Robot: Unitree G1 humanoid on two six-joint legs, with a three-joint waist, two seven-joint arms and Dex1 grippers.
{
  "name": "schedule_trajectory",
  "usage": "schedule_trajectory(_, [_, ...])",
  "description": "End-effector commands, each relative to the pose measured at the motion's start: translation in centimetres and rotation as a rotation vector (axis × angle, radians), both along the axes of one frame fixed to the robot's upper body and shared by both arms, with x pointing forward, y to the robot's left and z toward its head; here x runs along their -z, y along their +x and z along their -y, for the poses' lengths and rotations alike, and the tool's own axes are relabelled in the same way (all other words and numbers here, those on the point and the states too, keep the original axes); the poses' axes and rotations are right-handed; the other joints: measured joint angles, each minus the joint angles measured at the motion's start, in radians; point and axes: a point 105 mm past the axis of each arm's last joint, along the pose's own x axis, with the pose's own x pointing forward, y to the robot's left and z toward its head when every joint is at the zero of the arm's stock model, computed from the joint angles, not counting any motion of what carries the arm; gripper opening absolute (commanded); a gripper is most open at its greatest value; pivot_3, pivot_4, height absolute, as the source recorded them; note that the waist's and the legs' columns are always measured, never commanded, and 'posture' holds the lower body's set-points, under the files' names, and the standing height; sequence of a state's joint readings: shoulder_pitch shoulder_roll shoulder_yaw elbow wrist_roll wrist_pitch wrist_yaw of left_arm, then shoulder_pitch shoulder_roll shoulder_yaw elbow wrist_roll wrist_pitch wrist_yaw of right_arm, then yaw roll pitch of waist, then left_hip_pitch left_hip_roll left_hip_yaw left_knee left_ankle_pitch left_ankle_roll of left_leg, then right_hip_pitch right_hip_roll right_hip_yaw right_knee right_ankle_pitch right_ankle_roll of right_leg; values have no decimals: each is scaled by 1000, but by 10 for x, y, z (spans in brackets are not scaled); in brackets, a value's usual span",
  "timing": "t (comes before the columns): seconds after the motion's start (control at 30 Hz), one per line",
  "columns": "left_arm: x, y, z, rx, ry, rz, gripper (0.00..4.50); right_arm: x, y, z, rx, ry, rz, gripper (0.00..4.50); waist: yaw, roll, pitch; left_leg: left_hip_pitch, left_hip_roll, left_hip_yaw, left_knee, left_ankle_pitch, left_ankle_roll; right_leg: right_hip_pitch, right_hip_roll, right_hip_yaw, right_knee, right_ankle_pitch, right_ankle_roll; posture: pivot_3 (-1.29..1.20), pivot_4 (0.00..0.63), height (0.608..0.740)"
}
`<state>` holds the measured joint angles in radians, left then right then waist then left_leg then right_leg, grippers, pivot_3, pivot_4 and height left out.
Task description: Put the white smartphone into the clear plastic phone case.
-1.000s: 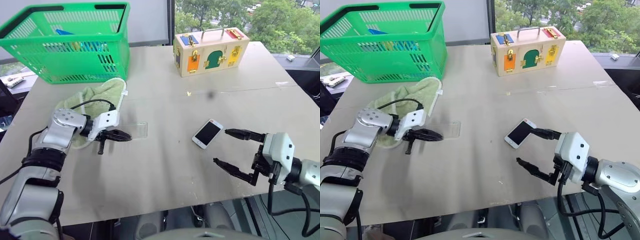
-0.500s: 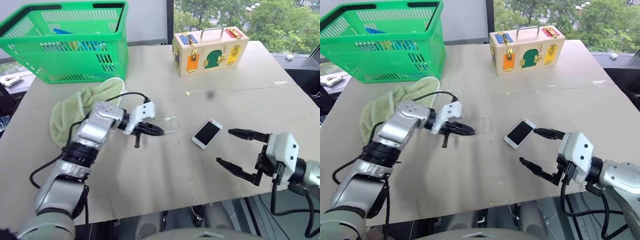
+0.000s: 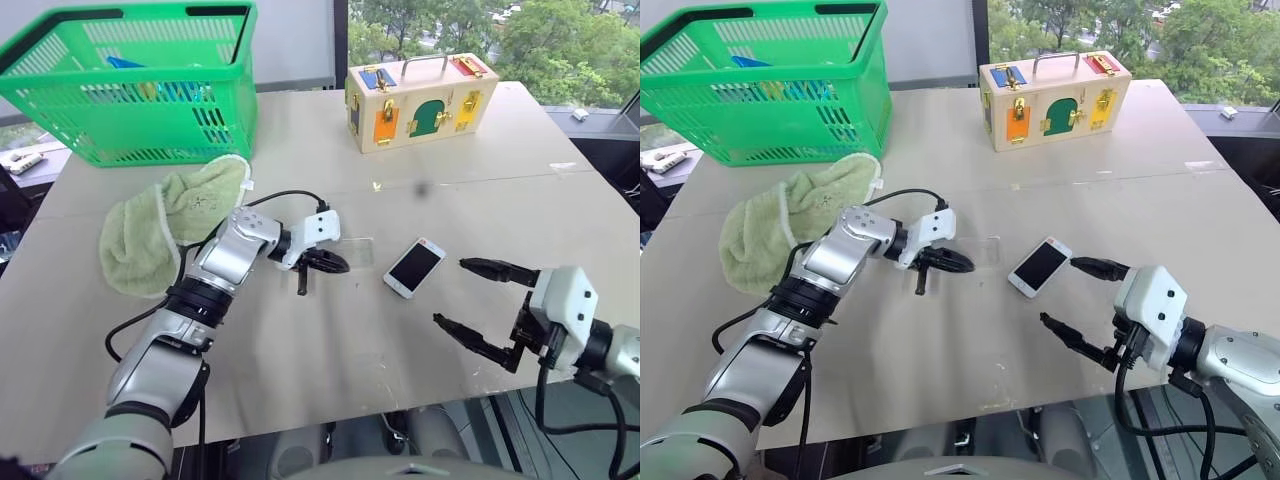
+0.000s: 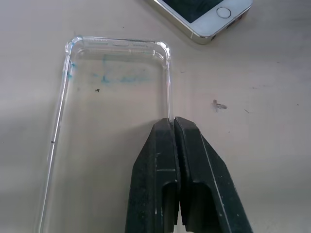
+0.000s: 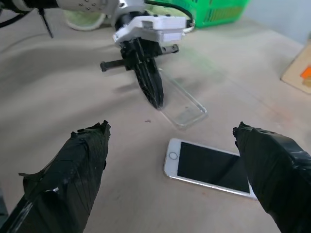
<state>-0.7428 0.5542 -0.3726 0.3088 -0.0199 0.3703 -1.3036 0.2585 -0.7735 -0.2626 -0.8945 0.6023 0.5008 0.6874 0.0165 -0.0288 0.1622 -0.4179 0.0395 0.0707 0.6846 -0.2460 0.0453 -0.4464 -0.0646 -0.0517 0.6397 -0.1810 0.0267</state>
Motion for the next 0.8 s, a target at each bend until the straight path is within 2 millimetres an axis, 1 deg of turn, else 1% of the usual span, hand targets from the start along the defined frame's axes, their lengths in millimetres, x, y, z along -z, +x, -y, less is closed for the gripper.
schedule_trajectory(0.03, [-6,-2,4,-24,-3,-2,37,-6,4,-3,55,-6,52,4500,0,0,0,0,0,0,0,0,0,0,0,0,0,0,0,0,150,740])
schedule_trajectory(0.07, [-7,-5,4,-16,-6,-10,37,-7,6,-4,66,-7,61,4500,0,0,0,0,0,0,0,0,0,0,0,0,0,0,0,0,150,740])
schedule_trajectory(0.1, [-8,-8,4,-5,-11,-15,573,-7,7,-5,67,-5,64,4500,-1,0,0,0,0,0,0,0,0,0,0,0,0,0,0,0,150,740])
schedule_trajectory(0.13, [-11,-10,5,-2,-26,-18,792,-6,8,-6,66,-1,63,4500,-1,0,0,0,0,0,0,0,0,0,0,0,0,0,0,0,150,740])
schedule_trajectory(0.17, [-14,-11,6,-10,-45,-17,1324,-6,10,-5,79,-4,68,4500,-2,0,0,0,0,0,0,0,0,0,0,0,0,0,0,0,150,740])
schedule_trajectory(0.2, [-20,-13,6,-10,-63,-10,1700,-1,14,-4,104,-26,37,4500,-2,0,0,0,0,0,0,0,0,0,0,0,0,0,0,0,150,740])
schedule_trajectory(0.27, [-30,-14,5,-28,-114,6,2654,6,22,-2,151,-43,-26,4500,-2,0,0,0,0,0,0,0,0,0,0,0,0,0,0,0,150,740])
schedule_trajectory(0.33, [-41,-14,4,-62,-178,23,3611,13,29,1,208,16,-140,4500,-3,-1,0,0,1,0,0,0,0,0,0,0,0,0,0,0,150,740])
schedule_trajectory(0.37, [-44,-18,1,-70,-203,30,4122,14,37,4,266,60,-169,4500,-2,-1,0,0,2,0,0,0,0,0,0,0,0,0,0,0,150,740])
schedule_trajectory(0.4, [-46,-21,-2,-77,-221,32,4482,14,44,6,312,86,-179,4500,-4,-1,0,0,2,0,0,0,0,0,0,0,1,0,0,0,150,740])
schedule_trajectory(0.5, [-54,-31,-7,-104,-281,25,4482,23,54,5,385,87,-227,4500,-4,1,1,1,2,0,-1,0,0,0,0,0,1,0,0,0,150,740])
schedule_trajectory(0.63, [-68,-34,-10,-160,-379,72,4482,38,80,15,639,117,-276,4500,-2,0,1,0,2,-1,0,0,0,-1,0,0,1,0,0,0,150,740])
schedule_trajectory(0.7, [-74,-35,-9,-174,-428,121,4482,43,88,17,727,134,-303,4500,-2,1,1,0,2,-1,0,0,0,0,-1,0,1,0,0,0,150,740])
schedule_trajectory(0.73, [-77,-37,-8,-171,-458,150,4482,45,91,14,748,165,-331,4500,-3,1,1,0,2,0,0,0,0,0,-1,0,1,0,0,0,150,740])
schedule_trajectory(0.8, [-76,-39,-8,-185,-482,143,4482,46,96,5,772,272,-412,4500,-6,1,1,0,2,0,0,0,0,0,-1,1,1,0,0,0,150,740])
